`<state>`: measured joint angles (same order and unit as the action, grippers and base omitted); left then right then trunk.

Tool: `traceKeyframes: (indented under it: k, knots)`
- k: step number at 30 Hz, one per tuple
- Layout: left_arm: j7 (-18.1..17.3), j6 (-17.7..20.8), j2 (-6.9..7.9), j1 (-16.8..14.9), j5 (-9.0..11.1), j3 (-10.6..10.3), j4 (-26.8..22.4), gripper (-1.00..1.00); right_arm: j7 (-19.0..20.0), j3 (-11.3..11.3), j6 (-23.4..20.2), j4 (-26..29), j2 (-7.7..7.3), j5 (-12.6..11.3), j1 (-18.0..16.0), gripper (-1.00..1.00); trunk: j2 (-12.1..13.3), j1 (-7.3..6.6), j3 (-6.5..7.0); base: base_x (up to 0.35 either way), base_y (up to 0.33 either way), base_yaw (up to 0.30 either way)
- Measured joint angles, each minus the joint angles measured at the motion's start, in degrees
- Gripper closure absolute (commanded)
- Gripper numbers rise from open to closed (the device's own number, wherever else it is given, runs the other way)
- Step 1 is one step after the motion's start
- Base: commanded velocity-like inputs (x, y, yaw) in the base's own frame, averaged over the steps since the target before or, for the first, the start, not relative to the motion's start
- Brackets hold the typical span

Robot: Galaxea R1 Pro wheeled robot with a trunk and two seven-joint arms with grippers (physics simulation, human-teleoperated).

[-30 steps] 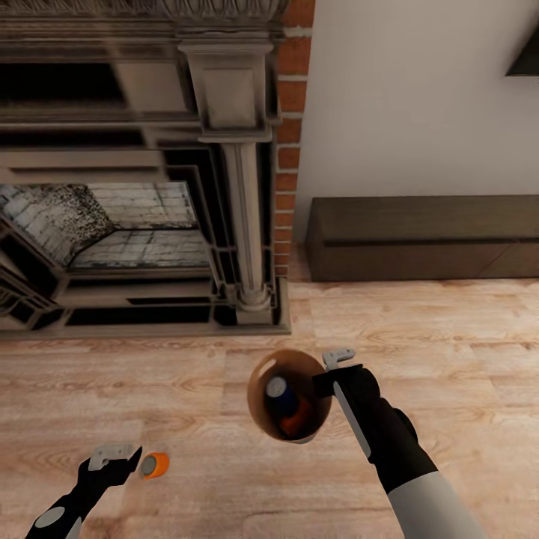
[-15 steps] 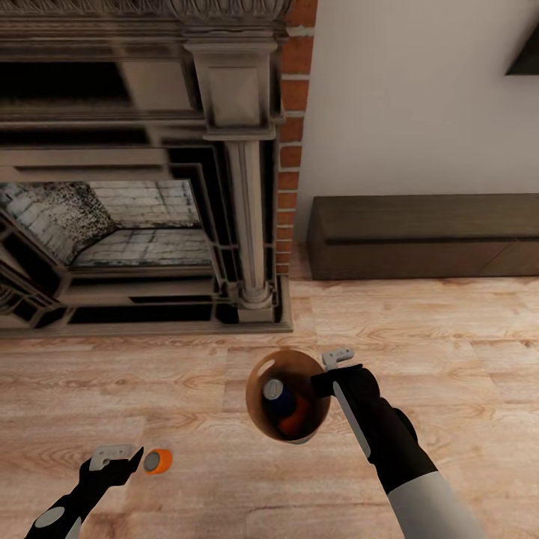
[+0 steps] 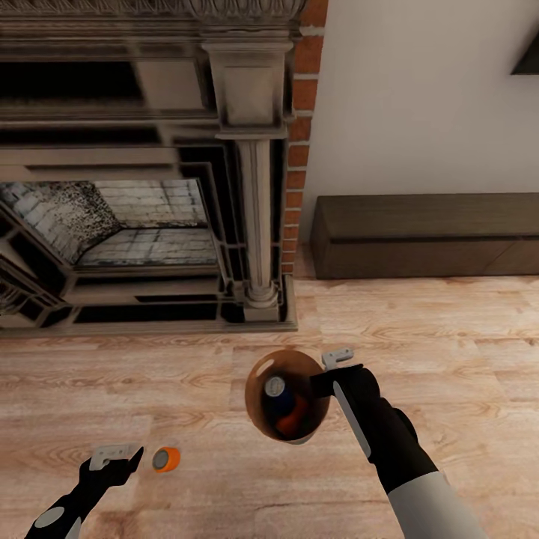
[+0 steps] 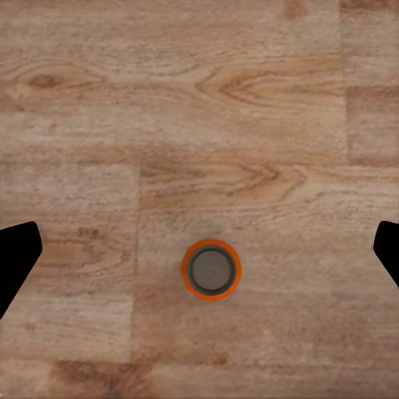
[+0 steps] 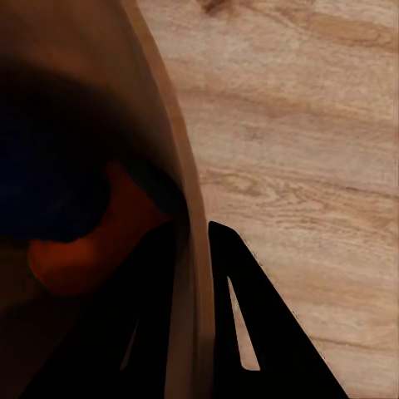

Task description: Put the three can of soda from the living room inside the tash can in the kitchen.

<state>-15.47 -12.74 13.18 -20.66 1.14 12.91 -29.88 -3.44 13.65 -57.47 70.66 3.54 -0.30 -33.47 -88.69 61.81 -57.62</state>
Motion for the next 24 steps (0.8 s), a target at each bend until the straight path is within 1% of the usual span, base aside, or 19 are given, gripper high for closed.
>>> traceKeyframes:
  k: [5, 10, 15, 18, 24]
  knots:
    - [0.00, 0.00, 0.00, 0.01, 0.00, 0.00, -0.01, -1.00, -0.03, -0.03, -0.08, 0.00, -0.02, 1.61, 0.00, 1.00, 0.00, 0.00, 0.00, -0.009, 0.030, 0.000]
    - [0.00, 0.00, 0.00, 0.00, 0.04, -0.03, -0.03, -1.00, -0.01, -0.01, -0.04, 0.01, 0.00, 0.75, 0.00, 1.00, 0.00, 0.00, 0.00, -0.002, 0.005, 0.000]
    - [0.00, 0.00, 0.00, 0.01, 0.08, -0.03, -0.06, -1.00, -0.02, -0.03, -0.07, 0.00, -0.02, 1.32, 0.00, 1.00, 0.00, 0.00, 0.00, 0.000, 0.001, 0.000]
    - [0.00, 0.00, 0.00, 0.00, 0.08, -0.07, -0.06, -1.00, -0.01, -0.02, -0.05, 0.00, 0.01, 0.89, 0.00, 1.00, -1.19, 0.65, -0.53, 0.000, 0.000, 0.000]
    - [0.00, 0.00, 0.00, 0.00, 0.07, -0.08, -0.07, -1.00, -0.02, -0.03, -0.07, -0.01, 0.01, 1.27, 0.00, 1.00, -3.59, 1.97, -1.61, 0.000, 0.000, 0.000]
